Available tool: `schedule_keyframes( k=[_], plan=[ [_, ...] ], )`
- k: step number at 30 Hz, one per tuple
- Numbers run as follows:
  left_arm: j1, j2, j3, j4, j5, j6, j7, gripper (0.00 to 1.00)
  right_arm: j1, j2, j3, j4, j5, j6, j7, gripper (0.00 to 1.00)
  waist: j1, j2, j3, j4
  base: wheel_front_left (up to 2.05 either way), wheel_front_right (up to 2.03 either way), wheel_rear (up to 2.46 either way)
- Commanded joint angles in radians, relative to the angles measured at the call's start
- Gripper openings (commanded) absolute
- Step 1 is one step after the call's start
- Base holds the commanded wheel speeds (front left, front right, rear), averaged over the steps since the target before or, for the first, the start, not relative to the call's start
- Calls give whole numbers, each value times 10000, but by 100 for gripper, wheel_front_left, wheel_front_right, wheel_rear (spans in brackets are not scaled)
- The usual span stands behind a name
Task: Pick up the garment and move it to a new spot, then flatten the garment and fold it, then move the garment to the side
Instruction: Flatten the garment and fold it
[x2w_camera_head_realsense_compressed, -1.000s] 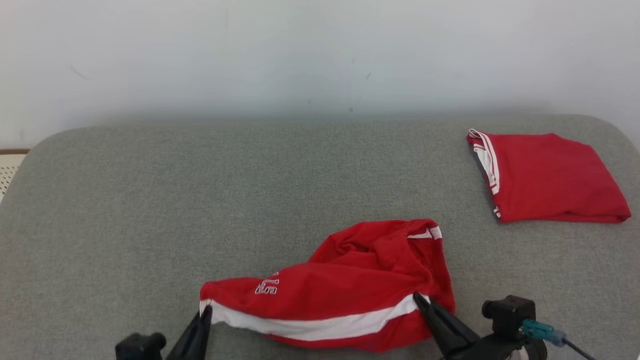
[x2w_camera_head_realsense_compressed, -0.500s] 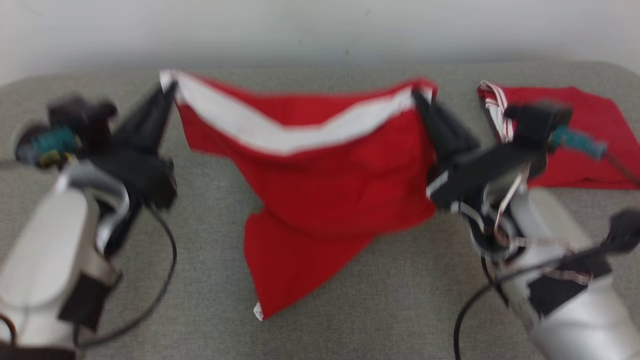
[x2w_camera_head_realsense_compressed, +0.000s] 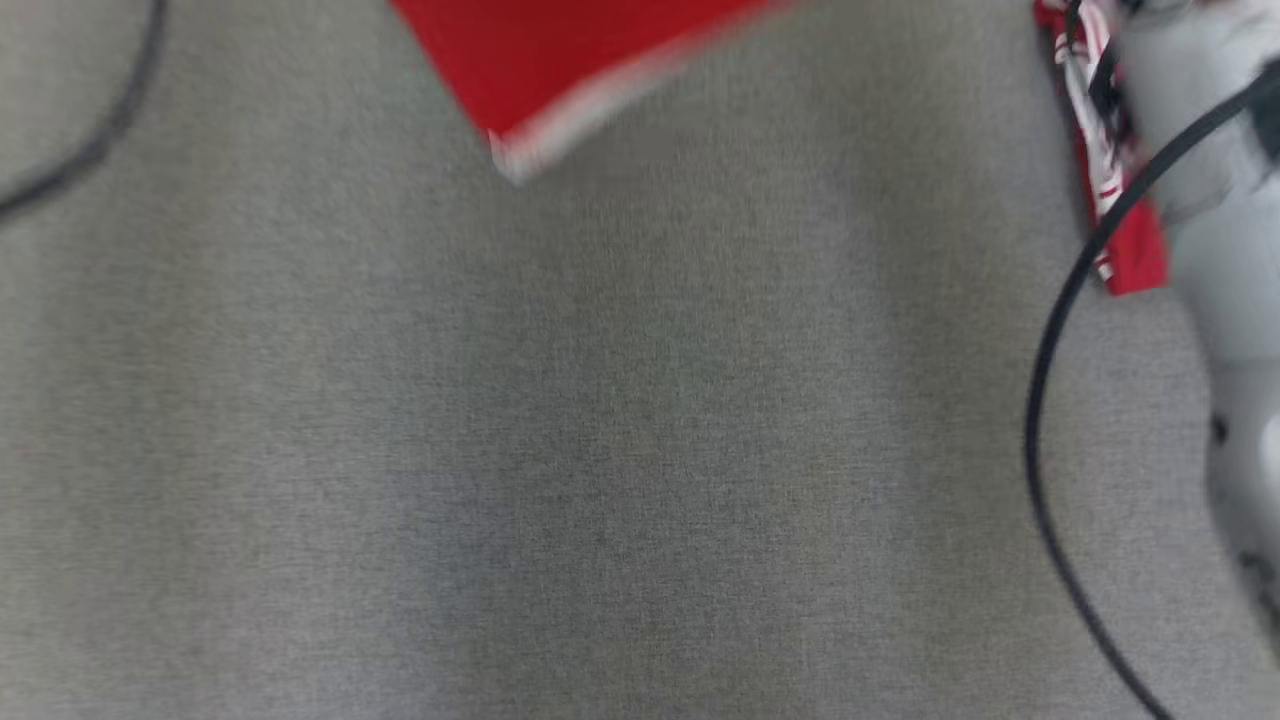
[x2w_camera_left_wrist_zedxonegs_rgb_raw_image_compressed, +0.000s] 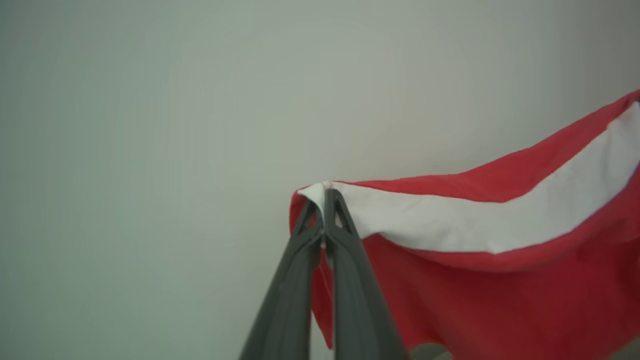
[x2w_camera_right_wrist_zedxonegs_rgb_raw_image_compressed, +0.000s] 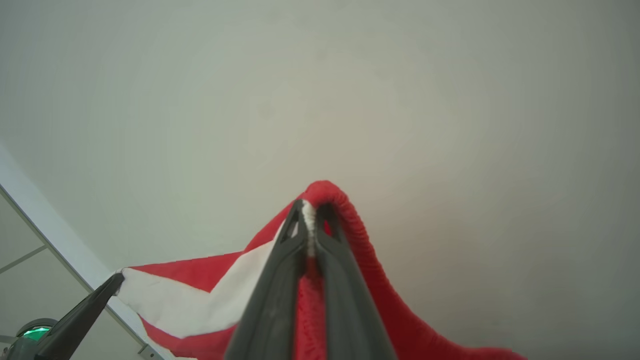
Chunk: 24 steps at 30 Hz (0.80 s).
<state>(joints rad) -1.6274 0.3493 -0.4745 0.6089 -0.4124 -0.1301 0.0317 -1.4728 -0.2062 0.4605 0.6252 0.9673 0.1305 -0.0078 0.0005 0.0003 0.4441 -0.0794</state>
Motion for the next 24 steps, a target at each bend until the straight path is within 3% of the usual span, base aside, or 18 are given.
schedule_keyframes(
  k=[1, 7, 12, 19, 24],
  plan=[
    [-465, 56, -167, 249, -131, 12, -113, 0, -435, 11, 7, 190, 79, 5, -122, 0, -5, -3, 781, -165, 0, 0, 0],
    [-2227, -67, -665, 1642, -263, 12, -678, 0, -2088, -225, 342, 1243, 48, 5, -374, 0, -5, -3, 1052, -120, 0, 0, 0],
    [-2600, -240, -951, 2476, -600, 11, -1459, 0, -2442, -362, 921, 1480, 186, 5, -804, 0, -5, -3, 1271, 0, 0, 0, 0],
    [-1549, -89, -1387, 2583, -1279, 9, -2265, 0, -1306, -732, 2193, 739, 655, 5, -1223, 0, -5, -3, 1105, 22, 0, 0, 0],
    [236, 226, -1152, 1921, -2046, 11, -2693, 0, 309, -1253, 3295, -326, 1347, 5, -1516, 0, -5, -3, 526, -36, 0, 0, 0]
  ],
)
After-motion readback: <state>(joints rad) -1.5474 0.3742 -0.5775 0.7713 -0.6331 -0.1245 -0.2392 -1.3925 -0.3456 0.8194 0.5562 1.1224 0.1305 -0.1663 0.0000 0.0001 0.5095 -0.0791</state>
